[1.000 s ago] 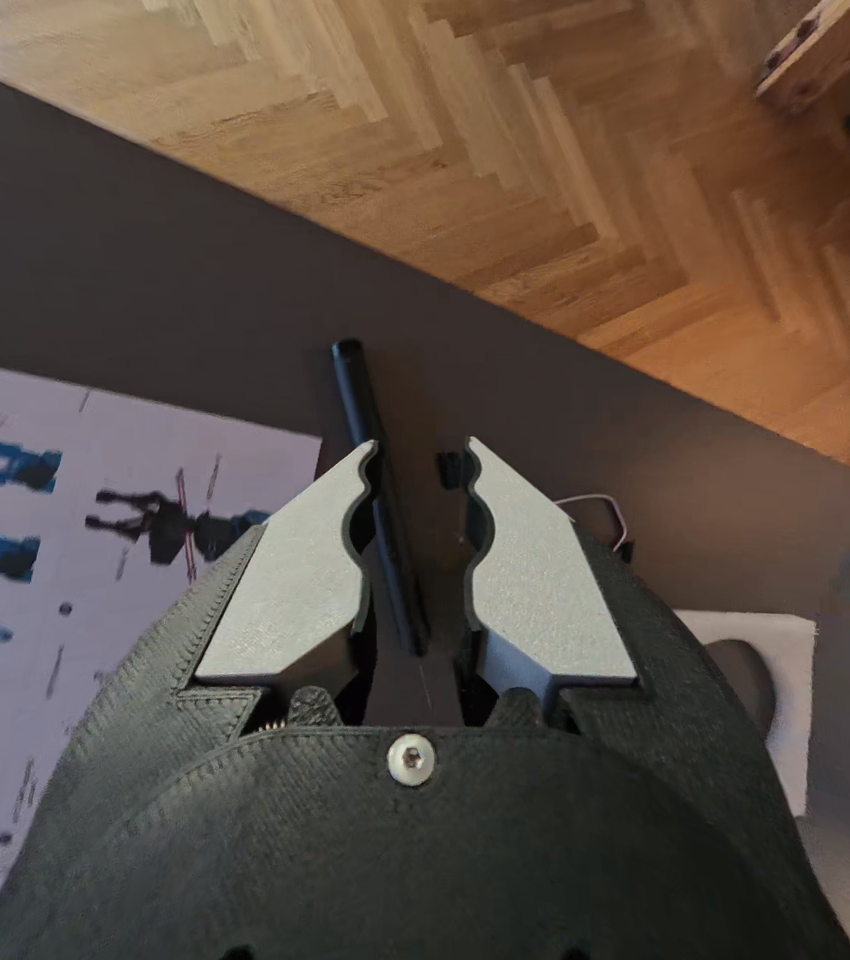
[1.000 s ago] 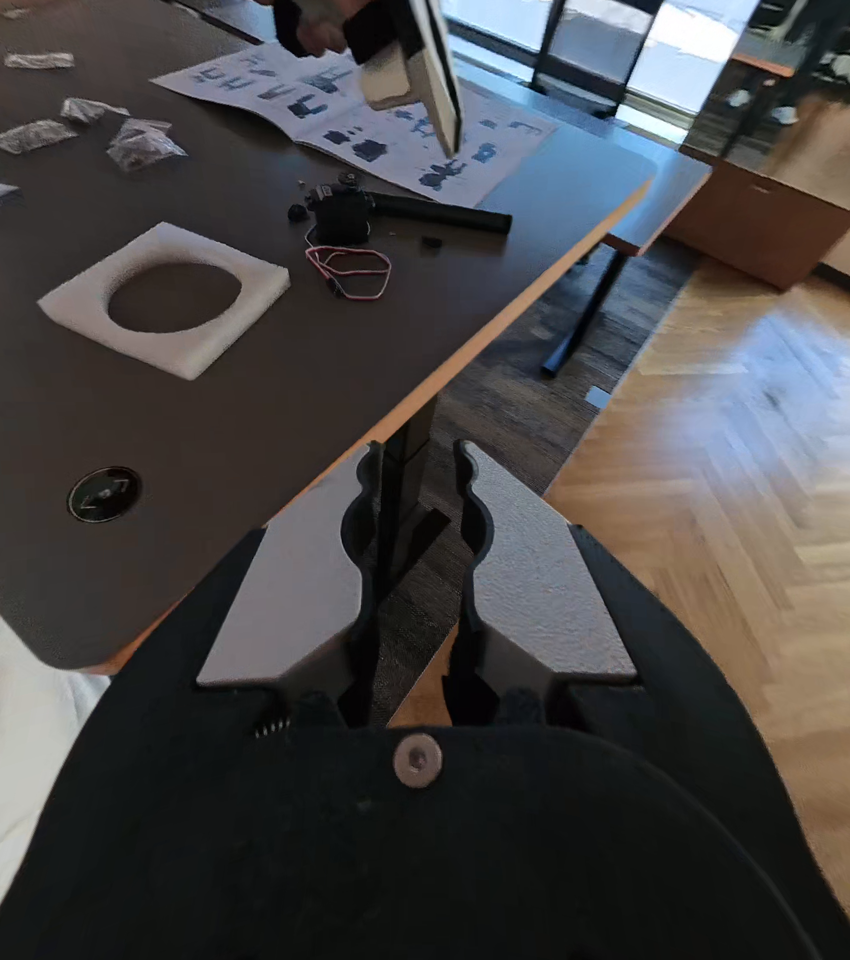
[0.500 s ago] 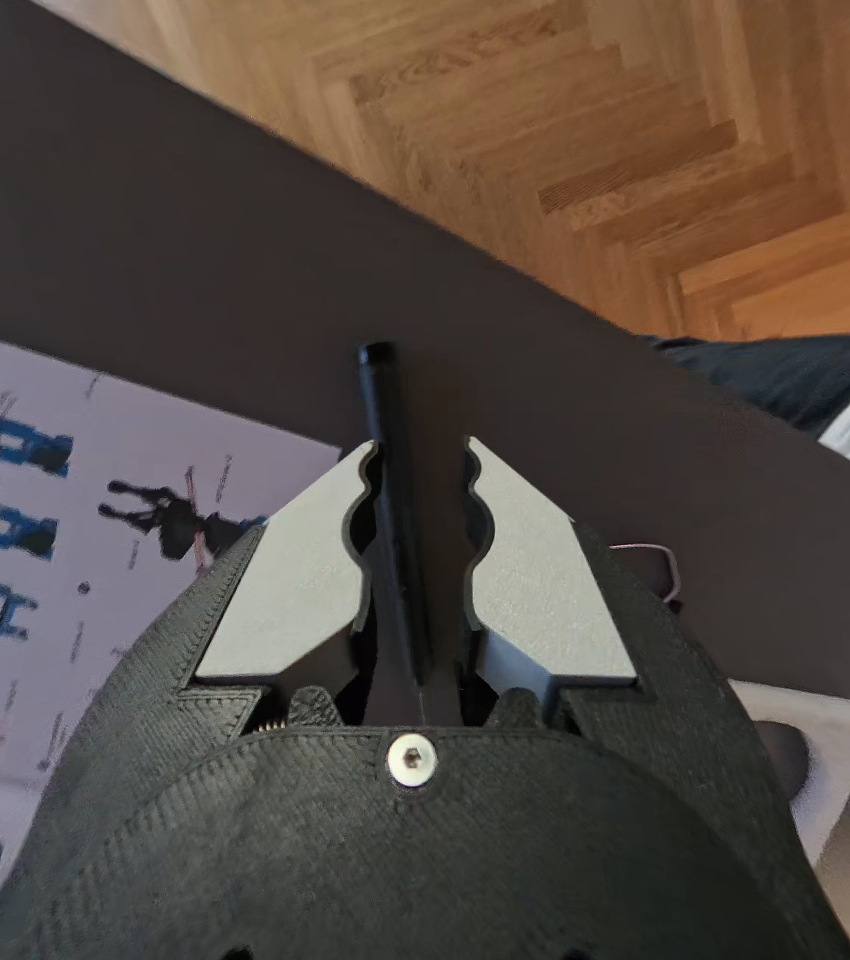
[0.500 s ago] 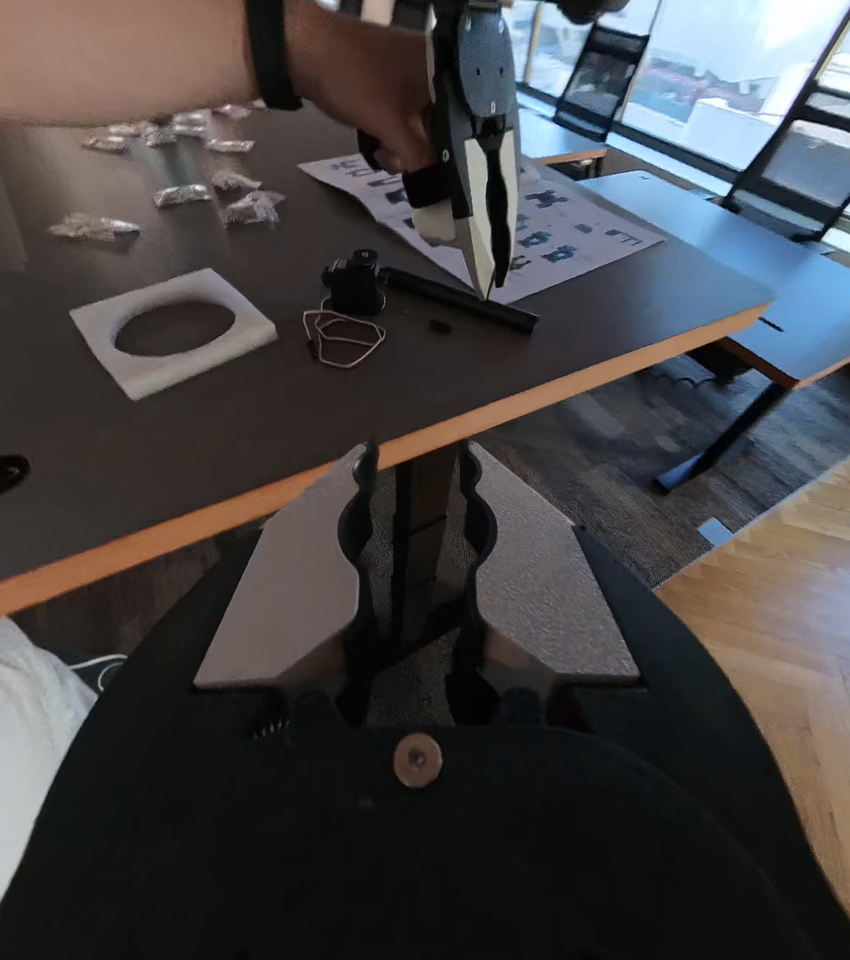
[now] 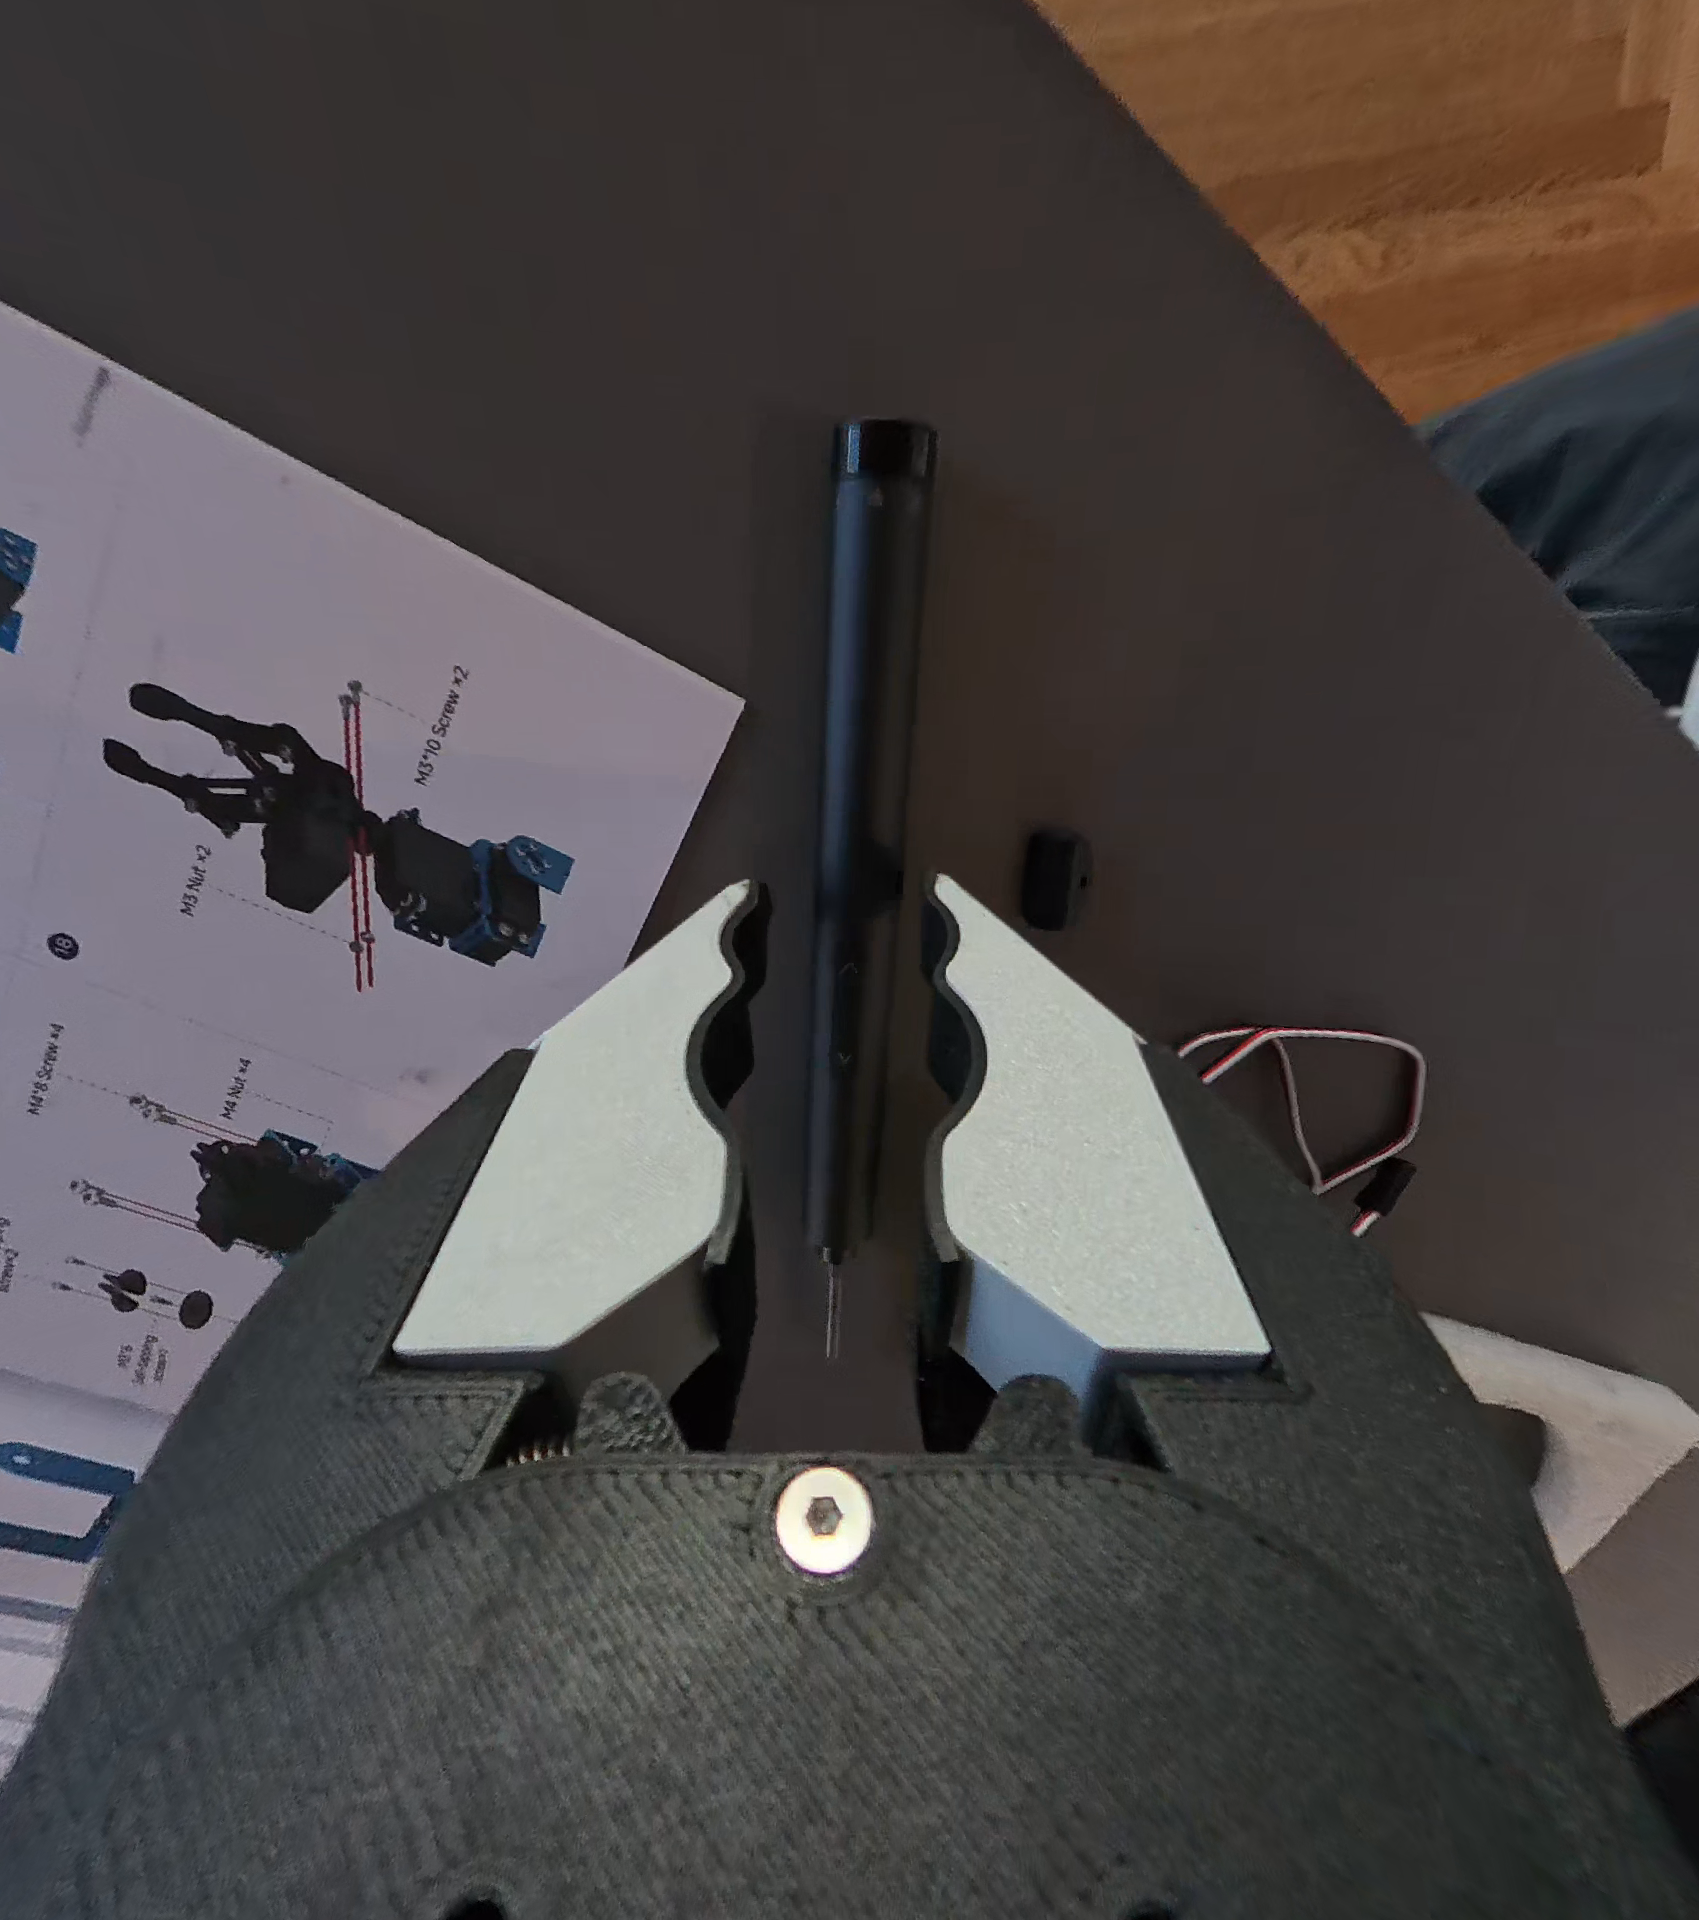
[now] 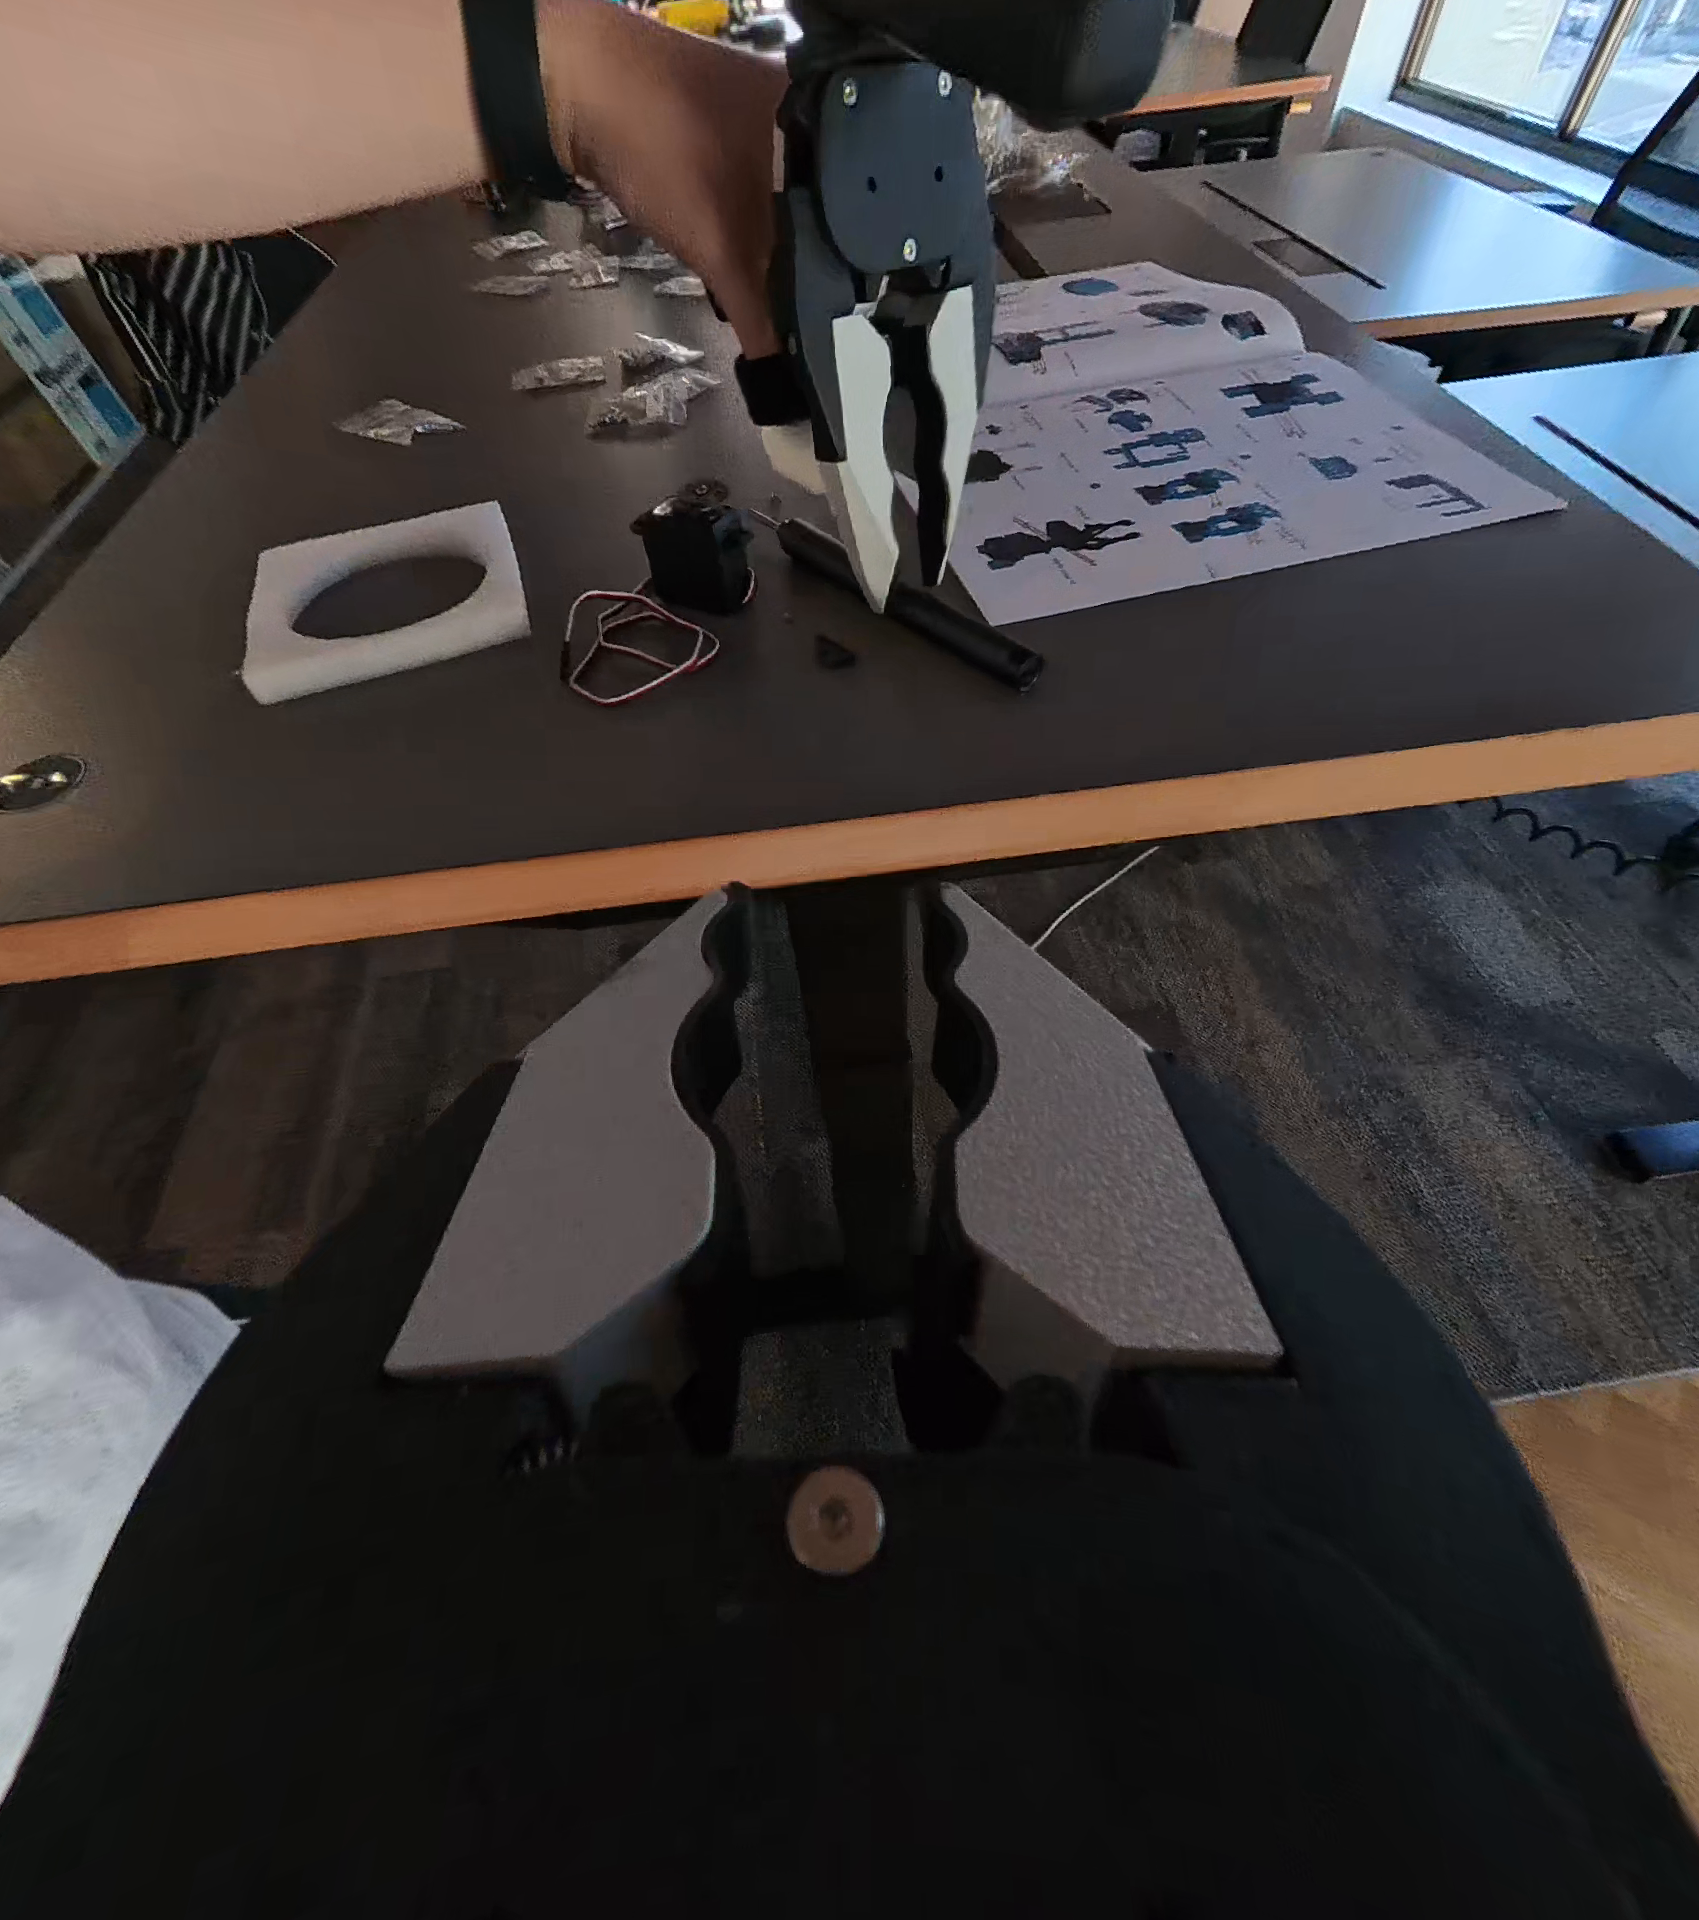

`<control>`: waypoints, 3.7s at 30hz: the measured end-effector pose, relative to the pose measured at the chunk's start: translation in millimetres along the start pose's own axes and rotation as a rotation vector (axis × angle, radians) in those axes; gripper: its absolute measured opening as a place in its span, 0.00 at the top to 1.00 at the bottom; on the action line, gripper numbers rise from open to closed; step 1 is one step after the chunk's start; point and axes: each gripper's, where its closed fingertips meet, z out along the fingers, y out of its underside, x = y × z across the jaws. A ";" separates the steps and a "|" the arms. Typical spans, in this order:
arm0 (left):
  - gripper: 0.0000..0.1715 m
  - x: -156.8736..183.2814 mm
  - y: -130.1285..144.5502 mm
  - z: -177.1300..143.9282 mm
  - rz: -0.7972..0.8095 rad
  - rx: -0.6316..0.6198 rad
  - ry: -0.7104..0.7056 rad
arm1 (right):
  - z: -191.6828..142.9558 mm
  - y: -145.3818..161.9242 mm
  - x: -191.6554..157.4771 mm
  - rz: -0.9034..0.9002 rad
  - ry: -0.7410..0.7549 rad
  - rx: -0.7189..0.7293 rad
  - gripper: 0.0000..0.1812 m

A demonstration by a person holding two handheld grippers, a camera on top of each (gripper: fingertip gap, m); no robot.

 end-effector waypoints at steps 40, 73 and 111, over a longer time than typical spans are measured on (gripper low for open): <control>0.91 35.0 126.1 -231.0 -0.776 0.988 -0.620 | 341.7 -47.1 -40.1 -0.779 -0.903 -0.423 0.94; 0.91 61.8 150.5 -240.3 -0.690 1.123 -0.608 | 340.7 -53.8 -20.2 -0.723 -1.019 -0.553 0.91; 0.92 64.6 174.9 -241.3 -0.756 1.155 -0.709 | 269.4 -2.2 -209.4 -1.124 -1.316 -0.511 0.97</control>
